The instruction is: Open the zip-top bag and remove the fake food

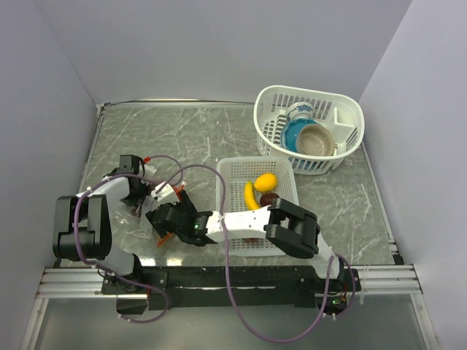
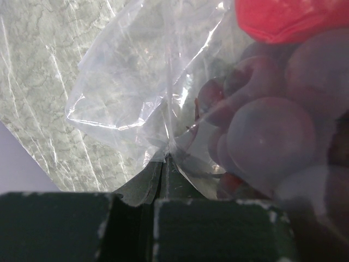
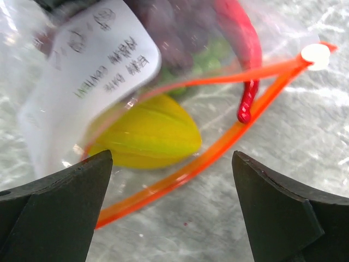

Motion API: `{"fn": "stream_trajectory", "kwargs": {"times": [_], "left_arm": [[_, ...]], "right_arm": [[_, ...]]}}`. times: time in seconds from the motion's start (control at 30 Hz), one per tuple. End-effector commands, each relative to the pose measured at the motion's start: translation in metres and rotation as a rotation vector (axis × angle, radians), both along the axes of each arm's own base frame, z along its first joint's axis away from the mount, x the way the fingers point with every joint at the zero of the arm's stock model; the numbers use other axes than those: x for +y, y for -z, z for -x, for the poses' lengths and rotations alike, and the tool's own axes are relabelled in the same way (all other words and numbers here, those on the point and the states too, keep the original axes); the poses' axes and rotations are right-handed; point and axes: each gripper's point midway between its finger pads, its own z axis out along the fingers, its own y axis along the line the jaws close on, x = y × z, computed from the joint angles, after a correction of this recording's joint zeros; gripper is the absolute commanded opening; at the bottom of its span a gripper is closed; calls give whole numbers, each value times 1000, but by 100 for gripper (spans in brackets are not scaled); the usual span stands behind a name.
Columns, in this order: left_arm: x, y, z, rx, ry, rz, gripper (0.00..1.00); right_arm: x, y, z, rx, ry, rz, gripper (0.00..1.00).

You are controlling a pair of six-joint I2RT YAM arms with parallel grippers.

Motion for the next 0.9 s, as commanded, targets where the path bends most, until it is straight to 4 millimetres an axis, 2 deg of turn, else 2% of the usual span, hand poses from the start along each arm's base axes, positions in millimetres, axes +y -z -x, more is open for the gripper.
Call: {"fn": "stream_trajectory", "kwargs": {"times": [0.0, 0.03, 0.1, 0.13, 0.17, 0.27, 0.47, 0.53, 0.7, 0.8, 0.87], "left_arm": [[-20, 22, 31, 119, 16, 104, 1], [-20, 22, 31, 119, 15, 105, 1], [-20, 21, 31, 118, 20, 105, 1], [-20, 20, 30, 114, 19, 105, 1], [-21, 20, 31, 115, 20, 106, 1], [-20, 19, 32, 114, 21, 102, 1], [-17, 18, 31, 114, 23, 90, 1], [-17, 17, 30, 110, 23, 90, 1], [-17, 17, 28, 112, 21, 89, 1], [-17, 17, 28, 115, 19, 91, 1], [-18, 17, 27, 116, 16, 94, 1]], "right_arm": [[18, -29, -5, -15, -20, -79, 99], [26, -34, -6, -23, -40, -103, 99], [31, -25, -8, -38, -76, -68, 99], [37, -29, -10, -43, -88, -67, 100], [40, -18, -12, -41, -102, -41, 100], [49, -12, -20, -57, -149, -13, 100], [56, -1, -28, -28, -197, -11, 100], [51, 6, -28, 22, -202, -6, 95], [44, 22, -15, 105, -207, -32, 85], [34, 40, -5, 160, -204, -17, 81], [29, 43, -1, 180, -196, -19, 76]]}}
